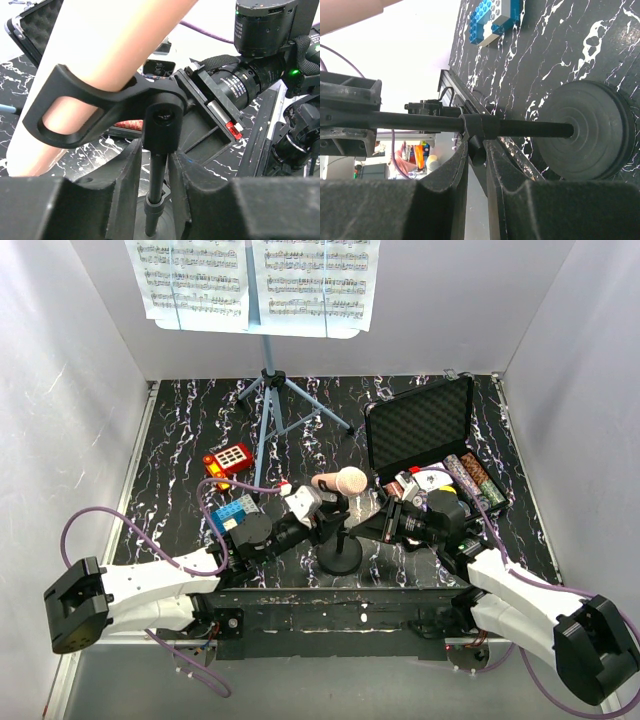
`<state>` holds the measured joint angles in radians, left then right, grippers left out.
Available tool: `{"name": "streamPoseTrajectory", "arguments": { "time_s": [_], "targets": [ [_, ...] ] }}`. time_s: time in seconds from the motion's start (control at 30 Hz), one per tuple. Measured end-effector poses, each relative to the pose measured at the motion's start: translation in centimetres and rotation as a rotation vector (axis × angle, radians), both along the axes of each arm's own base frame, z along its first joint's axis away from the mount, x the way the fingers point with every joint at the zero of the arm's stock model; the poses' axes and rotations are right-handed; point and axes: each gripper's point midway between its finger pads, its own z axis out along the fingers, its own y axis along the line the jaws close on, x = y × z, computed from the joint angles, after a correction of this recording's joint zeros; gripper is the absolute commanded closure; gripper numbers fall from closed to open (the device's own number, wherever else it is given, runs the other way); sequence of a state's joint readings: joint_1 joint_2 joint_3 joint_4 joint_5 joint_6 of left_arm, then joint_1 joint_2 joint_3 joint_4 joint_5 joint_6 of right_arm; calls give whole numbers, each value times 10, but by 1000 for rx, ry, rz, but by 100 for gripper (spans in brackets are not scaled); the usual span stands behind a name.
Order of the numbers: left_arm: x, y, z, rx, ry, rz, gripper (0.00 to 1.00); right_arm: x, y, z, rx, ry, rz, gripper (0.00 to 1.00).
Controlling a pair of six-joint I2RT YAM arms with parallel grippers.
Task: Pack up the instrument practice props
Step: Unscrew the knob on the microphone stand.
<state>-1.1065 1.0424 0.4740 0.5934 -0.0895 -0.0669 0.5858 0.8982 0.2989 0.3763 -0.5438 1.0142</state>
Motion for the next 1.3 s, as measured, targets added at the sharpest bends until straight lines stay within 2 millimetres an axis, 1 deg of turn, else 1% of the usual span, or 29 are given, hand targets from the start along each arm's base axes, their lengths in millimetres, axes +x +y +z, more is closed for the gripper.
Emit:
{"name": "streamPoseTrajectory", "arguments": {
  "time_s": [0.1,0.13,0.23,0.33,0.37,0.43,0.57,0.7,0.77,0.87,0.93,0.97,1.03,1.1,1.17,1.3],
  "targets": [
    [-1,-1,1,-3,-3,-7,97,1,0,0,-2,-4,-7,99],
    [-1,-1,1,0,-7,-8,100,1,0,0,-2,-4,-7,99],
    [-2,-1,0,7,-15,-11,100,0,0,0,-6,-10,-10,98],
    [-3,-1,0,18,-21,-18,100,0,0,0,-12,-20,-7,82],
    [-3,-1,0,22,-24,-22,100,-1,0,0,-16,-22,-4,79],
    [-5,-1,0,36,-29,-29,100,-2,0,0,-27,-30,3,75],
    [-11,1,0,64,-50,-59,100,-6,1,1,-48,-47,38,73],
    [-16,3,0,79,-61,-80,100,-11,5,1,-54,-51,104,66],
    [-16,4,0,82,-61,-80,100,-13,8,0,-50,-47,139,63],
    [-16,5,0,83,-60,-80,100,-16,11,-2,-38,-36,175,63],
    [-16,5,0,83,-60,-80,100,-17,12,1,-24,-45,192,67],
    [-16,5,0,83,-59,-80,100,-18,12,2,-19,-49,200,71],
    [-16,5,0,83,-61,-80,100,-19,13,1,-17,-53,208,85],
    [-17,6,0,88,-62,-80,100,-19,13,-1,-20,-46,213,94],
    [-17,7,0,88,-61,-81,100,-19,13,-1,-19,-47,221,99],
    [-17,7,-1,88,-59,-80,100,-20,13,-2,-21,-59,236,99]
  ]
}}
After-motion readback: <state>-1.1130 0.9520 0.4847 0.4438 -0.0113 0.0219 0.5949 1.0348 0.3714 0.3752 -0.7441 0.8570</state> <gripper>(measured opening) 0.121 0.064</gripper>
